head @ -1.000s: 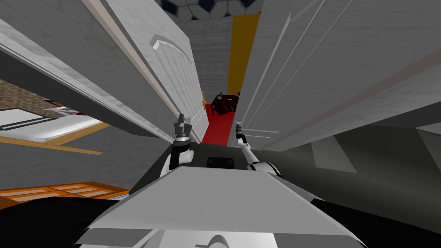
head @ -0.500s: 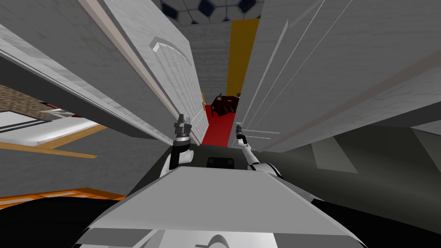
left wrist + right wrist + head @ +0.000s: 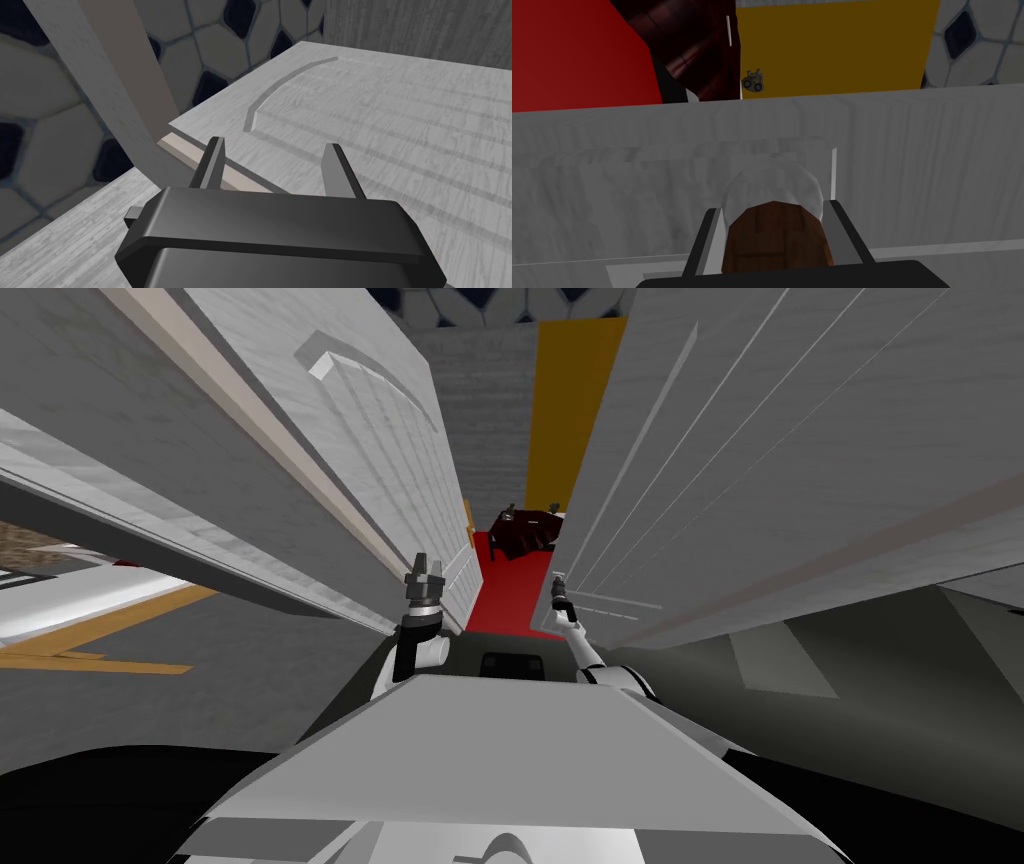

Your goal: Push the door open

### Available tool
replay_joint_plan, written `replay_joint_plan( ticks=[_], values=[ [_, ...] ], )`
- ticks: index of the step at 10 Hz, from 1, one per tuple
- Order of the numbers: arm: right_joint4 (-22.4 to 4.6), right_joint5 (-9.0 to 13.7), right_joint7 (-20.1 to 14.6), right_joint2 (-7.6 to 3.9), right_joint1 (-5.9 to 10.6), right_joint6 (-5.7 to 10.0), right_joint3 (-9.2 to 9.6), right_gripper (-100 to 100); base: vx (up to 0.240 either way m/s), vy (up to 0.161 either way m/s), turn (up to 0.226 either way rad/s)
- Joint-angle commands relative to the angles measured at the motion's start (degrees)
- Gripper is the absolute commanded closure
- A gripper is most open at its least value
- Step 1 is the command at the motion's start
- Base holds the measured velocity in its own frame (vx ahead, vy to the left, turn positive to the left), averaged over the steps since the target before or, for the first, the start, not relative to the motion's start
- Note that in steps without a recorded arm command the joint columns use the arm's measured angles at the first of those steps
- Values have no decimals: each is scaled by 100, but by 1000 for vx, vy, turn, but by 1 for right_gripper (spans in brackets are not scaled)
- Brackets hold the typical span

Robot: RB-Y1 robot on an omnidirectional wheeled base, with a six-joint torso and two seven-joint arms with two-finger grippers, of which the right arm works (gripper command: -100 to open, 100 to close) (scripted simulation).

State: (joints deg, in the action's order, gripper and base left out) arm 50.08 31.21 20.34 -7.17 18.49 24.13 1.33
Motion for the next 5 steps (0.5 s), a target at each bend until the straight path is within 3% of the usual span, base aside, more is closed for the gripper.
replay_joint_plan(
  ticks=[1, 5],
  values=[
    [-56, 29, 43, -66, 44, 26, -168, 100, 186, 68, -45],
    [-158, 84, 94, -159, 54, 65, -460, 100, 184, 96, -77]
  ],
)
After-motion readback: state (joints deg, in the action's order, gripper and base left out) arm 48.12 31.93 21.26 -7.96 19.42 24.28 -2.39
